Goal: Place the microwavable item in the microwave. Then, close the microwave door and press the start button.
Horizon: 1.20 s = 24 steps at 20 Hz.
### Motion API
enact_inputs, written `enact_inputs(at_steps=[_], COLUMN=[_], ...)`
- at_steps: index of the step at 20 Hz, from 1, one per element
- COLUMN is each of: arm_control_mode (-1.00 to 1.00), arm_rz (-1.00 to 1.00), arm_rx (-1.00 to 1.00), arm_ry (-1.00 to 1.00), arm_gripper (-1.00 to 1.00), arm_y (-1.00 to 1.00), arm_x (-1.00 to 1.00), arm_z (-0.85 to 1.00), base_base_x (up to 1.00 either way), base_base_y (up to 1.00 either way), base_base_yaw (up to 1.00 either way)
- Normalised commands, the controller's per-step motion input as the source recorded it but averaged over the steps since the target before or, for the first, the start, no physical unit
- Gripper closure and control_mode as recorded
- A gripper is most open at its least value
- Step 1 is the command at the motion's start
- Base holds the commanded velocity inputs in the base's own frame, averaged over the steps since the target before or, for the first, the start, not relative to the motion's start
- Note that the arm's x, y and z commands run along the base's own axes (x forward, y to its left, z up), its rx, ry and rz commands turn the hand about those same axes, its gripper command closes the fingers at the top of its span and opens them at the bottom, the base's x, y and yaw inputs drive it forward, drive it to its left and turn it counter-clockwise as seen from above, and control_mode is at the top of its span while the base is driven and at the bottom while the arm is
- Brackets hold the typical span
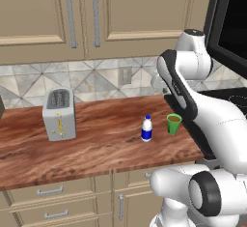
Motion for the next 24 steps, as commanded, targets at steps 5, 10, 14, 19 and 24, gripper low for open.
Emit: enact_inputs(at_steps=[5, 10, 14, 19, 24], arm_control_mode=[-1.0, -1.0, -1.0, -1.0, -1.0], arm_rz=[-0.01, -0.27, -0.4, -0.32, -0.13], arm_rx=[0.0, 0.0, 0.0, 0.0, 0.04], arm_ry=[-0.05, 0.01, 0.07, 0.11, 0.01], arm_gripper=[-1.0, -1.0, -1.0, -1.0, -1.0], arm_y=[0.01, -0.15, -0.11, -0.34, -0.53], arm_x=[-0.19, -0.45, -0.36, -0.05, 0.06], arm_z=[-0.12, -0.56, -0.9, -0.76, -0.38], base_base_x=[0.0, 0.0, 0.0, 0.0, 0.0], base_base_y=[0.0, 0.0, 0.0, 0.0, 0.0], base_base_yaw=[0.0, 0.0, 0.0, 0.0, 0.0])
